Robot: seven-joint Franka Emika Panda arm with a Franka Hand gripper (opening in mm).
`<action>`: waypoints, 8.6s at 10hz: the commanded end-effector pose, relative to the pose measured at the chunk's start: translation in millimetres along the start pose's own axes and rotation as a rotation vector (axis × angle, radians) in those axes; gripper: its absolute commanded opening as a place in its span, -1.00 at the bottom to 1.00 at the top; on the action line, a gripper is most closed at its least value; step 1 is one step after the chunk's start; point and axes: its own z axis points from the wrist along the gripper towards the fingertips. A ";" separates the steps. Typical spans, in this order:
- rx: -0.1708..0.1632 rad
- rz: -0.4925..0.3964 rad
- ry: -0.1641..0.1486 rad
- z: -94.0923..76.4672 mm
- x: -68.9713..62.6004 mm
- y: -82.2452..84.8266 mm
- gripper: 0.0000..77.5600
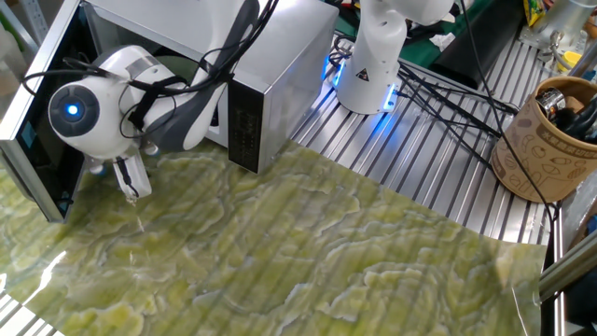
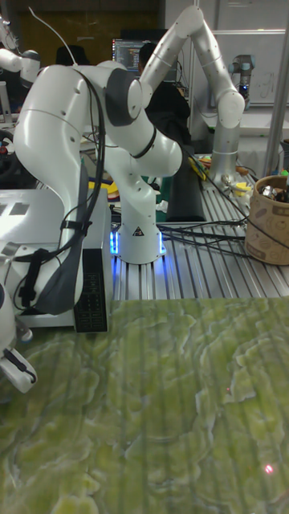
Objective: Put the bowl into the microwave
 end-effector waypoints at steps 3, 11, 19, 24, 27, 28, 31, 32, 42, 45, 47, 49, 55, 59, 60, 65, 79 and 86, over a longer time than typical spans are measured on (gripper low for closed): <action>-0.141 -0.081 0.008 -2.0 0.4 0.0 1.00; -0.055 -0.091 -0.015 9.0 5.2 -1.3 1.00; -0.031 -0.080 0.079 20.6 20.1 -34.6 1.00; -0.013 0.111 0.117 20.0 28.9 -55.5 1.00; -0.013 0.119 0.119 29.1 36.1 -59.4 1.00; -0.011 0.125 0.119 32.5 36.7 -63.1 1.00; -0.004 0.124 0.120 41.4 30.4 -70.6 1.00; -0.005 0.121 0.121 41.6 29.9 -70.8 1.00; -0.027 0.180 0.152 24.3 5.2 -70.5 1.00; -0.037 0.208 0.174 25.3 11.0 -63.6 1.00; -0.036 0.240 0.172 26.7 10.7 -62.4 1.00; -0.035 0.273 0.173 26.9 10.5 -62.4 1.00; -0.073 -0.113 0.274 28.3 13.0 -62.1 1.00; -0.043 -0.283 0.374 28.5 20.9 -54.0 1.00; -0.035 -0.291 0.389 26.5 22.6 -52.9 1.00; 0.017 -0.430 0.497 11.9 42.9 -43.8 1.00; 0.094 -0.513 0.452 31.9 43.5 -52.0 1.00; 0.087 -0.501 0.445 29.7 57.4 -64.8 1.00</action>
